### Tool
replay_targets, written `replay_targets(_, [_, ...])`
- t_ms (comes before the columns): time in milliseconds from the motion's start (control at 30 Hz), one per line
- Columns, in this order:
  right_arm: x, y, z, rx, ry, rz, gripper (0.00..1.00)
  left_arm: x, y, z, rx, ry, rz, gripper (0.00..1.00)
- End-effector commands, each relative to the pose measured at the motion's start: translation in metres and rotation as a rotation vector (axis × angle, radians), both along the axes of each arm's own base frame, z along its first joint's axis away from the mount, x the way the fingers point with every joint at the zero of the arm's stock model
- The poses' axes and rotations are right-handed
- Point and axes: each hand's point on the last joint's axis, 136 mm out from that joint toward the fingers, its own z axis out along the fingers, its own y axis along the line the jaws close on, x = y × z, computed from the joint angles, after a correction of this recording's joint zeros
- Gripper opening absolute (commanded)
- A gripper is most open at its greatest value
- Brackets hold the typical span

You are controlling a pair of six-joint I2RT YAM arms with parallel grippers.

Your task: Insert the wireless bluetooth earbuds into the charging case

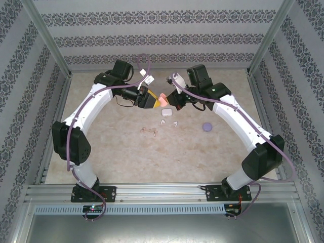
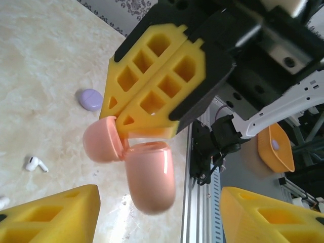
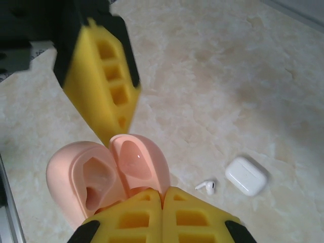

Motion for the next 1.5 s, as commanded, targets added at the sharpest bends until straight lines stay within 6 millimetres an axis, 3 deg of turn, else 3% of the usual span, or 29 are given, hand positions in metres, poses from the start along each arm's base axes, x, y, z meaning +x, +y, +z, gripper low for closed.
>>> replay_targets(0, [-0.001, 0.009, 0.005, -0.013, -0.020, 0.036, 0.00, -0.005, 0.000, 0.004, -0.029, 0.011, -0.036, 0.62])
replay_targets(333, [0.001, 0.017, 0.002, -0.036, -0.022, 0.048, 0.00, -0.005, -0.001, 0.000, -0.036, 0.024, -0.057, 0.45])
replay_targets(733, [0.000, 0.021, 0.003, -0.026, -0.017, 0.056, 0.00, -0.002, -0.003, -0.003, -0.054, 0.039, -0.068, 0.38])
replay_targets(933, [0.001, 0.022, 0.003, -0.025, -0.022, 0.055, 0.00, -0.001, -0.005, -0.004, -0.064, 0.049, -0.073, 0.25])
replay_targets(1100, [0.004, 0.019, 0.008, -0.026, -0.035, 0.033, 0.01, 0.001, -0.005, -0.006, -0.065, 0.048, -0.072, 0.06])
replay_targets(1267, [0.009, 0.004, 0.027, 0.016, -0.047, -0.032, 0.35, 0.009, -0.002, -0.010, -0.051, 0.027, -0.033, 0.00])
replay_targets(1467, [0.006, -0.030, 0.046, 0.103, -0.035, -0.162, 0.49, 0.023, 0.016, -0.009, -0.062, -0.034, 0.091, 0.00])
